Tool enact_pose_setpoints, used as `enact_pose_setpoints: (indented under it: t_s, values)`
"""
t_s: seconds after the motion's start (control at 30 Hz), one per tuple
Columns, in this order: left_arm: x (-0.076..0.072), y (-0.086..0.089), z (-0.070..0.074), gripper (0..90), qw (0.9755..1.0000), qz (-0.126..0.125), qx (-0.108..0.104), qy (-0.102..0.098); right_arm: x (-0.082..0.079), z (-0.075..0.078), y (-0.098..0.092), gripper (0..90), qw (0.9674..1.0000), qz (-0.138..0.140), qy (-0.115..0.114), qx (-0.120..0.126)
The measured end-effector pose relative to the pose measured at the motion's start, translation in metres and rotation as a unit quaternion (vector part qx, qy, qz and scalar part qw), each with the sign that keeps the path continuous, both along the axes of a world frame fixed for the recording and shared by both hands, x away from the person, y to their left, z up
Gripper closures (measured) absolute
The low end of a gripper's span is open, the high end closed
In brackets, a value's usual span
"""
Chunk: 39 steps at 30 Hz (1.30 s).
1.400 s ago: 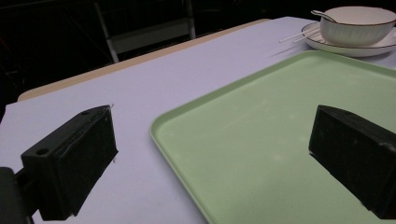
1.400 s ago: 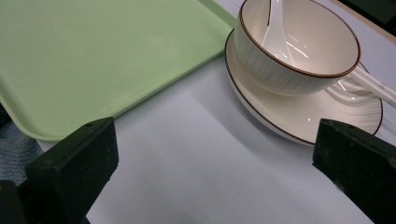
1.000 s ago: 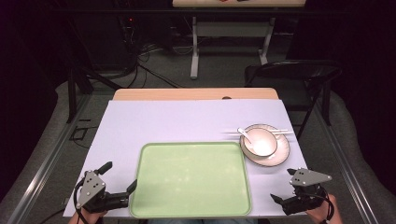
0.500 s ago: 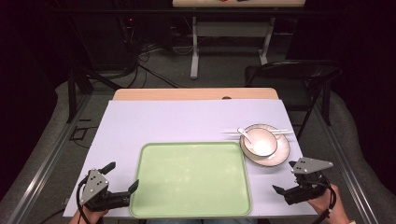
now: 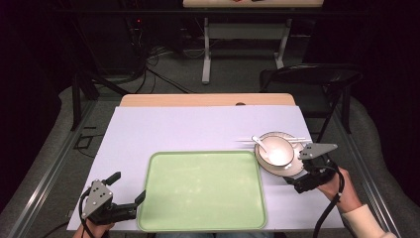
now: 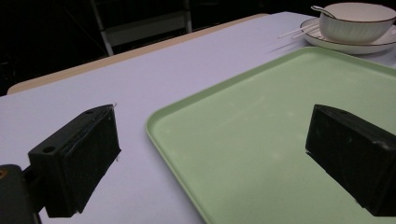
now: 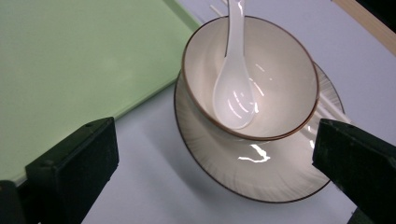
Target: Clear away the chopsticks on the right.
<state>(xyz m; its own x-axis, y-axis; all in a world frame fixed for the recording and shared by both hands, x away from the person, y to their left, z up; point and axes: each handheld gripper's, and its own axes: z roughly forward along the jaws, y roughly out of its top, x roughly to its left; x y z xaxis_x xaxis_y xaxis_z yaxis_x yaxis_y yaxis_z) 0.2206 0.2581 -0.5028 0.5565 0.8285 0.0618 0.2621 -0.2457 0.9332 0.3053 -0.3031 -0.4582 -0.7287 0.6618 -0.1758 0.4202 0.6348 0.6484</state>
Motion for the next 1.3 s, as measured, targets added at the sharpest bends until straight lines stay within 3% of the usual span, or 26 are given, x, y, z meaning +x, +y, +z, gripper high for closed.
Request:
enact_pose_setpoints:
  t_s: [0.2,0.23,0.73,1.1,1.17,1.3]
  values:
    - [0.001,0.001,0.0,2.6,1.0,-0.001,0.001,0.008,0.023,0.009,-0.006,0.0,0.9999,-0.011,0.0,0.004]
    - [-0.001,0.001,0.0,2.5,1.0,0.001,-0.003,0.0,0.032,0.012,-0.008,0.0,0.9999,-0.015,0.002,0.004]
    - [0.0,0.001,0.0,2.3,1.0,-0.005,0.002,0.002,0.094,0.035,-0.011,0.2,0.999,-0.044,0.007,-0.01]
    - [0.0,0.001,0.0,2.3,1.0,-0.006,0.002,0.002,0.133,0.035,-0.013,0.2,0.9973,-0.059,0.033,-0.028]
    - [0.0,0.001,0.0,2.3,1.0,-0.006,0.002,0.002,0.148,0.032,-0.016,0.0,0.9962,-0.069,0.044,-0.031]
    - [-0.001,0.001,0.0,2.3,1.0,-0.005,0.002,0.001,0.162,0.025,-0.017,0.0,0.9947,-0.076,0.058,-0.038]
